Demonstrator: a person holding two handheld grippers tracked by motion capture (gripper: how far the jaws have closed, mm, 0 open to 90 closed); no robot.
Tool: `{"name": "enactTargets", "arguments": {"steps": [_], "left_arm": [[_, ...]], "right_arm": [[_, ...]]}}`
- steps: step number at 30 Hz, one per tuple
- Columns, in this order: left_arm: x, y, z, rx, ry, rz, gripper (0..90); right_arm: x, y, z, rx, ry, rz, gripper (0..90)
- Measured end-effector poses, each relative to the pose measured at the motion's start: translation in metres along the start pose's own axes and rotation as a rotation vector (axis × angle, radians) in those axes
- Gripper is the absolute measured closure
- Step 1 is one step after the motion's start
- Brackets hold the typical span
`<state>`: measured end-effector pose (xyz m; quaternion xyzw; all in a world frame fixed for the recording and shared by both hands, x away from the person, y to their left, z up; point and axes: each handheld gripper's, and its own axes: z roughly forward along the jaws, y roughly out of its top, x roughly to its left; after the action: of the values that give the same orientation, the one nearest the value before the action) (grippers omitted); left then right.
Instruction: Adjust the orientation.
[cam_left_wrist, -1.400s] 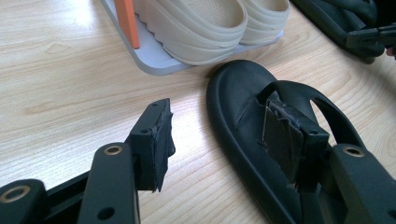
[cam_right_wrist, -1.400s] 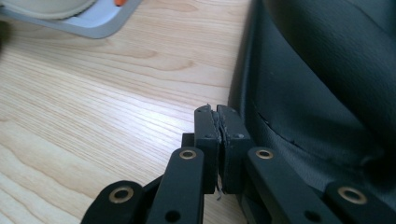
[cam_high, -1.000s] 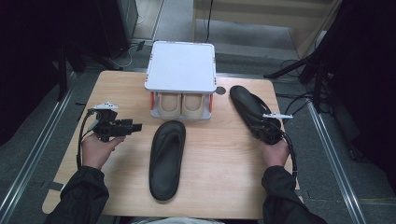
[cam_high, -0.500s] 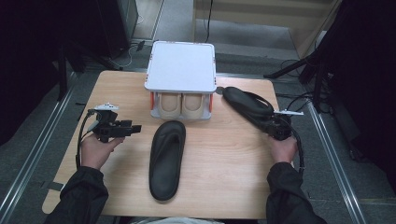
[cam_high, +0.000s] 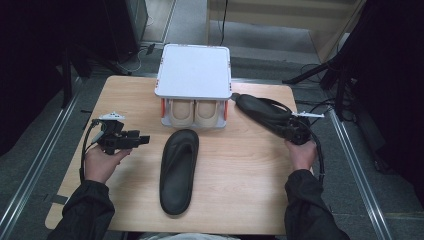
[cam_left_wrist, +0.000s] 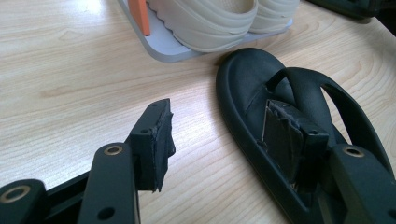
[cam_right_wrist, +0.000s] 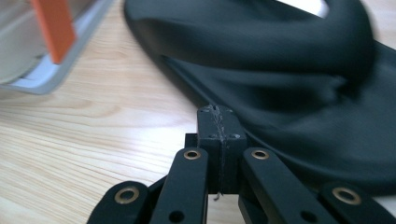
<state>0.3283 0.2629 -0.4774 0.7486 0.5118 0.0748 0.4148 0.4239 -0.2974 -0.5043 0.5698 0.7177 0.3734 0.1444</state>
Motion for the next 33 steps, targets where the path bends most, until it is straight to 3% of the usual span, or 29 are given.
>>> {"name": "enactTargets", "arguments": {"steps": [8, 20, 27, 33], "left_arm": [[0.001, -0.008, -0.006, 0.012, 0.023, -0.009, 42.9], [0.001, -0.024, -0.019, 0.005, 0.042, -0.045, 42.8], [0.001, -0.033, -0.026, 0.004, 0.055, -0.061, 42.9], [0.001, -0.039, -0.031, 0.007, 0.065, -0.072, 42.8]], "right_arm": [[0.023, 0.017, 0.009, -0.009, 0.037, -0.018, 90.0], [0.040, 0.052, 0.036, -0.025, 0.043, -0.034, 90.0], [0.039, 0.070, 0.052, -0.018, 0.004, -0.021, 90.0], [0.033, 0.071, 0.063, -0.018, -0.019, 0.005, 90.0]]}}
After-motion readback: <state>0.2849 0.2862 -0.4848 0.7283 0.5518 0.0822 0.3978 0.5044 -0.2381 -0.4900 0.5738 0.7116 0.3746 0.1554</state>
